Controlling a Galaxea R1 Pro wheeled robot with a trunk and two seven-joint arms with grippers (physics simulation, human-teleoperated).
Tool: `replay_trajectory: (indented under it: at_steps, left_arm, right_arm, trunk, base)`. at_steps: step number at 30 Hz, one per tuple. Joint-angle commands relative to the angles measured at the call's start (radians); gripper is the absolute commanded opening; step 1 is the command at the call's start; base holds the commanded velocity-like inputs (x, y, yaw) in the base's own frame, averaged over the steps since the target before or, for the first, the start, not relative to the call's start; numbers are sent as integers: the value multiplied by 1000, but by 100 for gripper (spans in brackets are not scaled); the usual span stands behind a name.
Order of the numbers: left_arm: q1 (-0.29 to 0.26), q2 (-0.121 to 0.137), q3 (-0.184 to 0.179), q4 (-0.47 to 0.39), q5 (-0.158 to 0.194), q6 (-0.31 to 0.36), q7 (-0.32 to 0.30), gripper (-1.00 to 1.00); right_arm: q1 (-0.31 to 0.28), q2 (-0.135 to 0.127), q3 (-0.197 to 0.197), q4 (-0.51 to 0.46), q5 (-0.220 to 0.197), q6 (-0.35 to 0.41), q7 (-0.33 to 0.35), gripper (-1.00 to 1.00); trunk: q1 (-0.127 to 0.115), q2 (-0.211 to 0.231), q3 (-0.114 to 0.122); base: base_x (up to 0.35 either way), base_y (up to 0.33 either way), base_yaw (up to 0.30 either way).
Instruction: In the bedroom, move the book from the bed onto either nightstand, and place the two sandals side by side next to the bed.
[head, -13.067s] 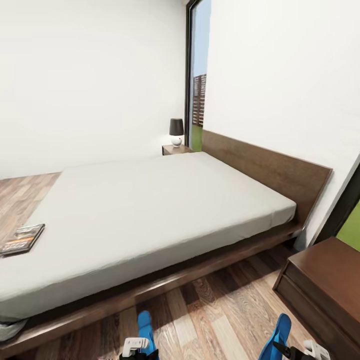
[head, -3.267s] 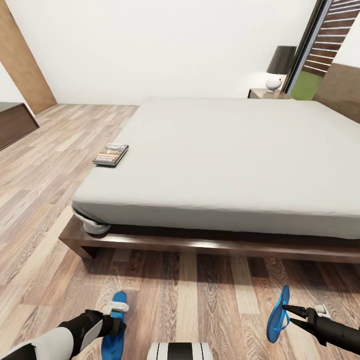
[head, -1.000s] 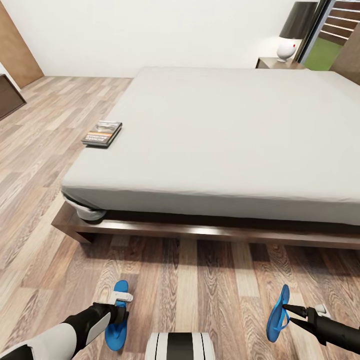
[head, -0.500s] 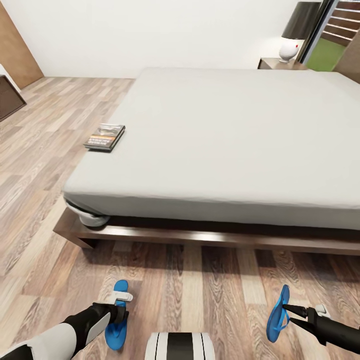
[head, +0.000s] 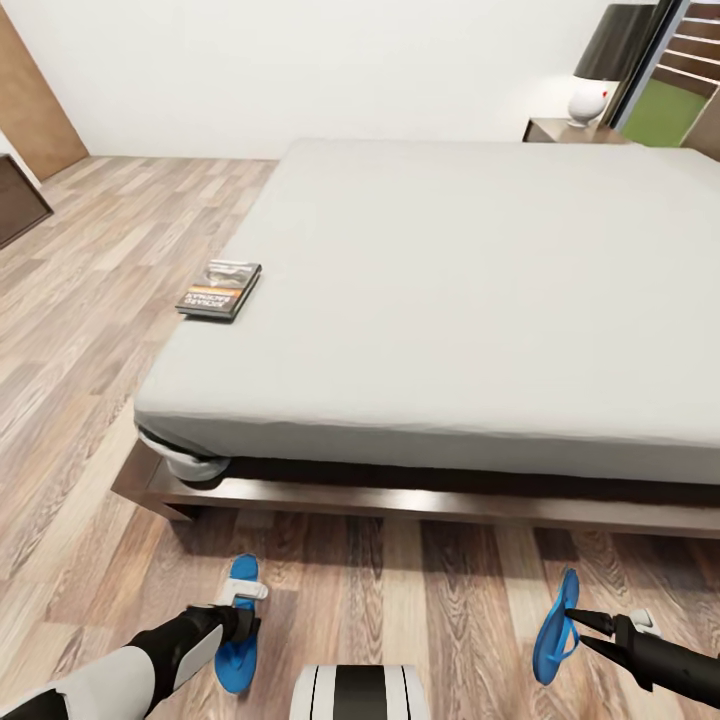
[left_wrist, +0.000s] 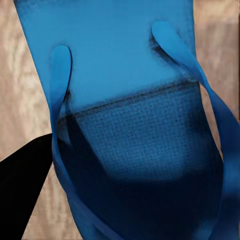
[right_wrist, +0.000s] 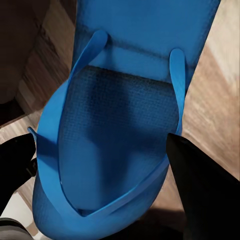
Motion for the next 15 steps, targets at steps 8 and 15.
replay_trajectory:
  at_steps: [8,15]
  left_arm:
    - [0,1,-9,-4,10,2,10,-100]
    - [0,0,-8,-4,10,2,10,-100]
  right_arm:
    - [0,0,-2,0,-2,6,1,-100]
    - [0,0,-2,0,-2,6,0,-100]
  trunk:
    - [0,0,-1]
    - [0,0,-1]
  base:
    - [114,0,0]
    - [2,0,0]
